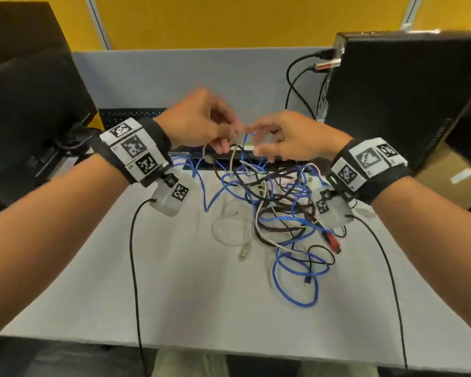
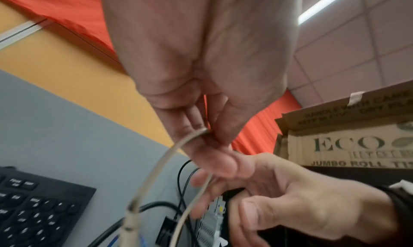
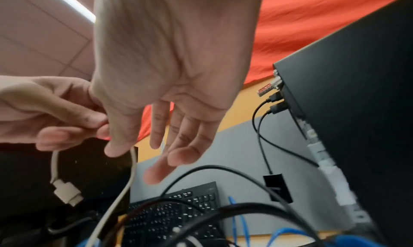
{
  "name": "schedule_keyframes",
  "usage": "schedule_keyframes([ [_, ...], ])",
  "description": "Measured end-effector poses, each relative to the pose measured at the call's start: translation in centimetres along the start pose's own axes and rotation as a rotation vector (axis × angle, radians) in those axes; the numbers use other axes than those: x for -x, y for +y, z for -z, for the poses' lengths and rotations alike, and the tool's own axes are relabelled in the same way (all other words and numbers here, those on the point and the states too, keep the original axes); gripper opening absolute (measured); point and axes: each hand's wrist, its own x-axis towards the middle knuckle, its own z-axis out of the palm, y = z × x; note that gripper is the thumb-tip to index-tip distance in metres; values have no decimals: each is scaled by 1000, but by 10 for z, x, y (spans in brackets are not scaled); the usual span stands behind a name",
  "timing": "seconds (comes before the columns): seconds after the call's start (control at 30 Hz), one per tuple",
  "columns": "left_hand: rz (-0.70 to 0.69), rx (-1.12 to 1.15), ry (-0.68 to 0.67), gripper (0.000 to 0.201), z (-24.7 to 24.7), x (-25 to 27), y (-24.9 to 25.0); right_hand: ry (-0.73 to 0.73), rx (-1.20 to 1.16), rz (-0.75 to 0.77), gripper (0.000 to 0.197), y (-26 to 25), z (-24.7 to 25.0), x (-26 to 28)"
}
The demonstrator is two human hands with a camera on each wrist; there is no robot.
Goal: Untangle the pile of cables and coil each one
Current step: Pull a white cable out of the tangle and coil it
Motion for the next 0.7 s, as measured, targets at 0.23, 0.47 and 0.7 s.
schedule_keyframes([
  [0.23, -75, 31, 175, 21, 30, -1, 11, -97, -266, -18, 37, -24, -16, -18],
  [0.47, 53, -122, 285, 20, 68, 13, 4, -180, 92, -10, 18, -7, -53, -12],
  [0.7, 66, -125, 667, 28, 116, 23, -2, -412, 407, -192, 38, 2, -70, -11],
])
